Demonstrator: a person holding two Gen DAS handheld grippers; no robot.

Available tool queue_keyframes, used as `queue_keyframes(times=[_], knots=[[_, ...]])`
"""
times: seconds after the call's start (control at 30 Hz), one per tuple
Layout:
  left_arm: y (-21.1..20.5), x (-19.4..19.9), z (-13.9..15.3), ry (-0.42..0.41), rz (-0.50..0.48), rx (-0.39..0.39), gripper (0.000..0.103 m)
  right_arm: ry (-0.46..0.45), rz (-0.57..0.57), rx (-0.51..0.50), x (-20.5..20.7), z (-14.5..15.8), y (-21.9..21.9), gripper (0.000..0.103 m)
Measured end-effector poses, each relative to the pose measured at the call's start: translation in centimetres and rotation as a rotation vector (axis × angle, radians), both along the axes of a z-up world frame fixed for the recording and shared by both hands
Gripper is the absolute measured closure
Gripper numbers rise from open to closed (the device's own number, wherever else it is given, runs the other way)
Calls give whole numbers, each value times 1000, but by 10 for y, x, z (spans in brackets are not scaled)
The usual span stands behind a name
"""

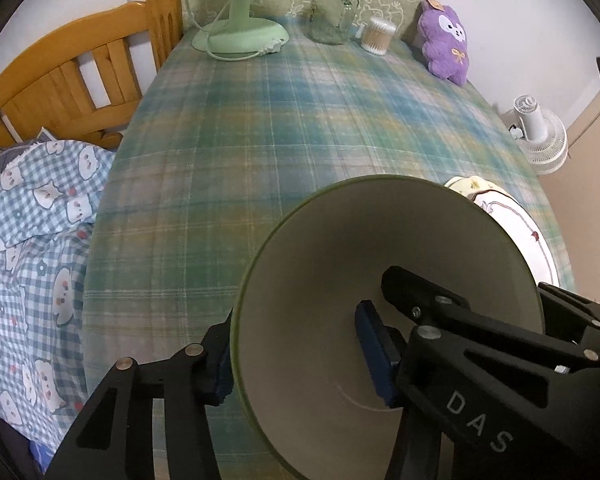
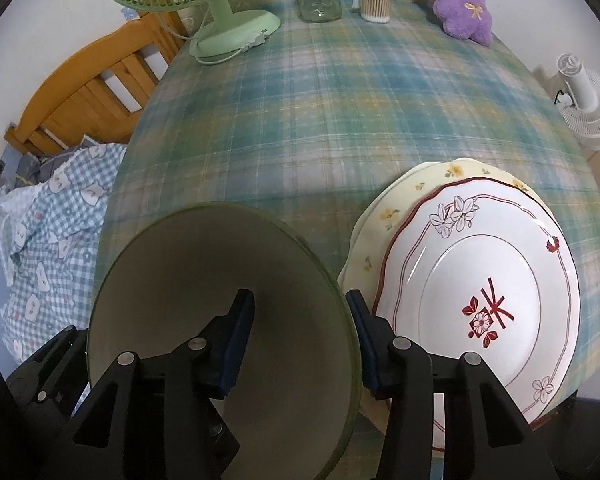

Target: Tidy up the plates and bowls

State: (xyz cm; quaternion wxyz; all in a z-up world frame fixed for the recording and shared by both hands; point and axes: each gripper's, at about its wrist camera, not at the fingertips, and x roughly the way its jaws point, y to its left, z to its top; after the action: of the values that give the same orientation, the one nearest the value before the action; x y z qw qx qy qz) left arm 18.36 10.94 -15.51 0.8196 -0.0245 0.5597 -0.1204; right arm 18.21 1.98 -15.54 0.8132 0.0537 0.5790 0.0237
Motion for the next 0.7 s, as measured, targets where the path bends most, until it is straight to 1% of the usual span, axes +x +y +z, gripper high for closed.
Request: queue_keyframes(times=[0.07,0.27,0.53,0.7], knots=[[-2,1,0,4,-15,-8,52,0,-4,1,0,0,0,53],[-4,3,1,22,-32,4,53,7,-24,-22,0,0,0,57],[-2,1,5,22,-41,-13,54,13,-58,-18,-3,4,-2,57],[-2,-1,12,7,-45,-1,54,-1,-70,-11,-5,11,-2,57]])
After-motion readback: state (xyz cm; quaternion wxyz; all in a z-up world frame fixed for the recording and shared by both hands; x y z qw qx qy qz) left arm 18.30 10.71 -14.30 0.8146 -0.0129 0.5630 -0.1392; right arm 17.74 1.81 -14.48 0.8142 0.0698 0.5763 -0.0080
